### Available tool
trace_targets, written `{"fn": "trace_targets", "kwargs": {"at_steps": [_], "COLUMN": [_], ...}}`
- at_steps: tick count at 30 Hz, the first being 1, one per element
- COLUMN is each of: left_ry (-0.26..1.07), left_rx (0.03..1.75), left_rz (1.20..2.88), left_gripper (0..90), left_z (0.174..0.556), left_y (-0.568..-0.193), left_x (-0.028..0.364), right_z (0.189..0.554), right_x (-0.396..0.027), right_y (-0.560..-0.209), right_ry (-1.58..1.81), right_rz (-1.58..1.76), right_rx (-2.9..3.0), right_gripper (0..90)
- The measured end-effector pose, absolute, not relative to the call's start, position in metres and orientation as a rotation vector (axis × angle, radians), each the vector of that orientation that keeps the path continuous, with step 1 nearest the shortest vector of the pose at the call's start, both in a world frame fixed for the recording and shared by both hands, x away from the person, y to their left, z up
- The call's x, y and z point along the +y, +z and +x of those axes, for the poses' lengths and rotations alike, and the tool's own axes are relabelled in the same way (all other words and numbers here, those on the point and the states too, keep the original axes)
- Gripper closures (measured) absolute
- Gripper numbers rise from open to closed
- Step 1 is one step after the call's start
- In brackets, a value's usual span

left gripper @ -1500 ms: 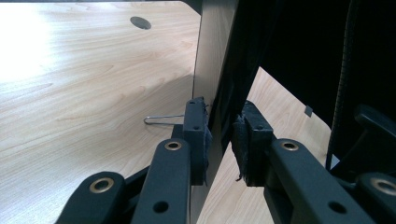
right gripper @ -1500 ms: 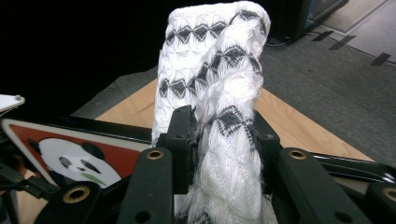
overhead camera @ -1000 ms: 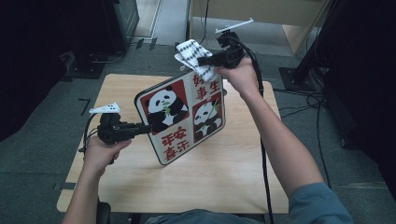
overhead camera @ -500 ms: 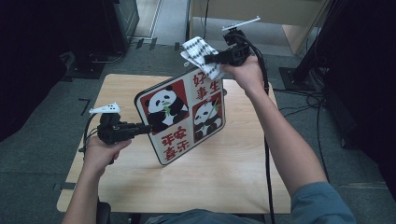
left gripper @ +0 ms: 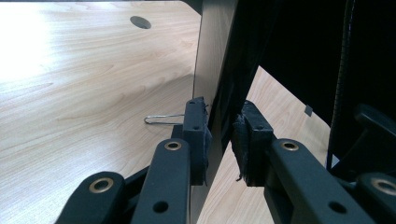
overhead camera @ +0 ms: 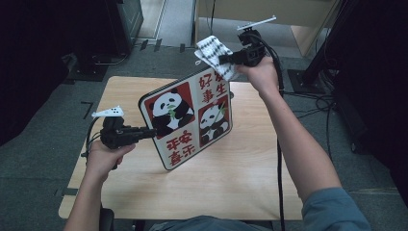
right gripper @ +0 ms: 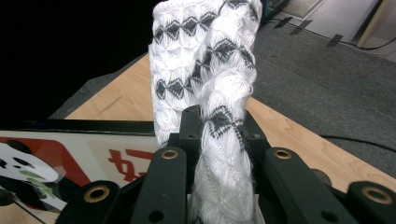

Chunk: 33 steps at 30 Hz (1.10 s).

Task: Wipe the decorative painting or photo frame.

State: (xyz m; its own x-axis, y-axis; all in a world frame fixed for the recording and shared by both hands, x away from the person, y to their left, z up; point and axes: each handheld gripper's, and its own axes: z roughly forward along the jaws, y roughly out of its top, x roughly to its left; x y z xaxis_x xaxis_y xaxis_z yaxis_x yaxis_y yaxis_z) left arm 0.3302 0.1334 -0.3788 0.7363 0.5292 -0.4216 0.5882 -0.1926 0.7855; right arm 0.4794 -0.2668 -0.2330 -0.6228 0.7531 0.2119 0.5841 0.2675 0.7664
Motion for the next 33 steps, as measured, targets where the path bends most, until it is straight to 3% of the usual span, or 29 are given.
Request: {"fn": "trace_targets", "kwargs": {"at_steps": [33], "left_ry": [-0.064], "left_rx": [0.869], "left_rz": [1.847], "left_gripper": [76.6], "left_z": [0.33], "left_y": [-0.38], "left_x": [0.133], "right_z": [0.485], "right_x": [-0.3], "right_y": [-0.269], "right_ry": [1.182], "right_rz": [1.35], "right_rx": [2.316], "right_gripper": [78.2]}}
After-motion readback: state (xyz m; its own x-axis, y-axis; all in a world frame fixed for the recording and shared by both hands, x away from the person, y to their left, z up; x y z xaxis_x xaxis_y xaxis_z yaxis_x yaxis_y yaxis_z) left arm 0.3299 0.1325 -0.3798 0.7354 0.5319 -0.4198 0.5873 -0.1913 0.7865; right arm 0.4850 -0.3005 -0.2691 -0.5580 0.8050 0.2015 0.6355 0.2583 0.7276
